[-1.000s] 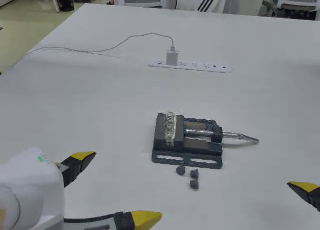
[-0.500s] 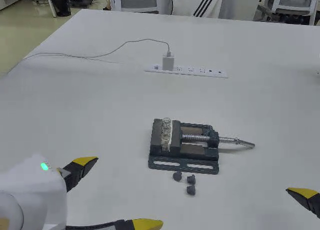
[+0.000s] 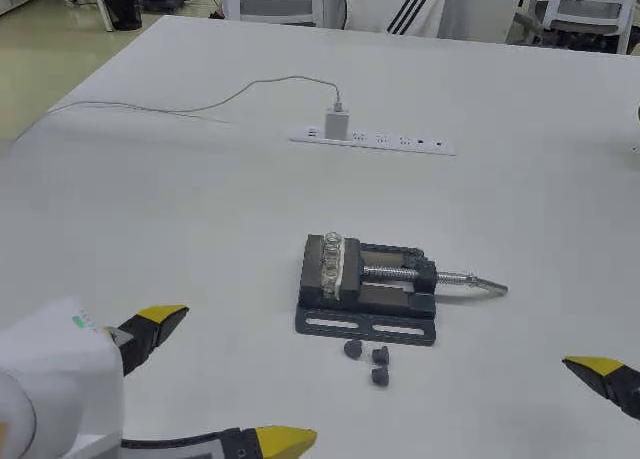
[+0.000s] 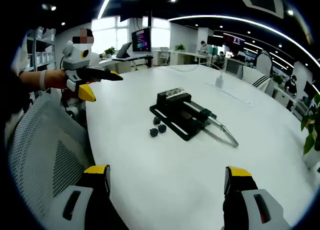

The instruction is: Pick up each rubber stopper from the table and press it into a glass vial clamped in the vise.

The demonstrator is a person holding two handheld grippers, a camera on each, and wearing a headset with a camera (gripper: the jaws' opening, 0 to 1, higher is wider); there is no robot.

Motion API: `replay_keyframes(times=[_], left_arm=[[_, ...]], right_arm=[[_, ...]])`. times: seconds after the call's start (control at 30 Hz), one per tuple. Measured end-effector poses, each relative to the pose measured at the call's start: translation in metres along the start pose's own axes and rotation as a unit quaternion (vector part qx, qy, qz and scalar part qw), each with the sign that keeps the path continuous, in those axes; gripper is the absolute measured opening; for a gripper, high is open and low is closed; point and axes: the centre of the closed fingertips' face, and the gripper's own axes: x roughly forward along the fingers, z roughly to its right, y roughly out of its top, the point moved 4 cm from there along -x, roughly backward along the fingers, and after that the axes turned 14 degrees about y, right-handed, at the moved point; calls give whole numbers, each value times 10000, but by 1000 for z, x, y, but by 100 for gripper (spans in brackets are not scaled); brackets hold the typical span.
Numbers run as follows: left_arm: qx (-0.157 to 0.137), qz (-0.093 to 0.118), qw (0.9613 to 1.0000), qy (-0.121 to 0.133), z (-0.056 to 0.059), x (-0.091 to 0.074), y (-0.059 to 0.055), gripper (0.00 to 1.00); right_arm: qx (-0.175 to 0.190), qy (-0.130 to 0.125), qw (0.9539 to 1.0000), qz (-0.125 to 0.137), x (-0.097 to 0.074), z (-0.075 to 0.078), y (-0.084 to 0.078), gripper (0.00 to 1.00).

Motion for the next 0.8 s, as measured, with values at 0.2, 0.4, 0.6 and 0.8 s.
replay_keyframes(times=[0.2,0.4,0.6,0.8], left_arm=[[101,-18,9999,-16,-3,0,-2,97],[166,-42,9999,-11,-6,-2,-5,97],[201,-43,9998,-32,-4,-3,-6,97],[175,-37,9998,-50,0,-3,-6,96]], right_arm=[[-51,59,9999,80,8,8,12,89],[-301,377,9988,-16,26,9,21,78],[-699,786,9943,-197,44,7,29,68],[-1070,1117,9869,-463,58,5,30,61]])
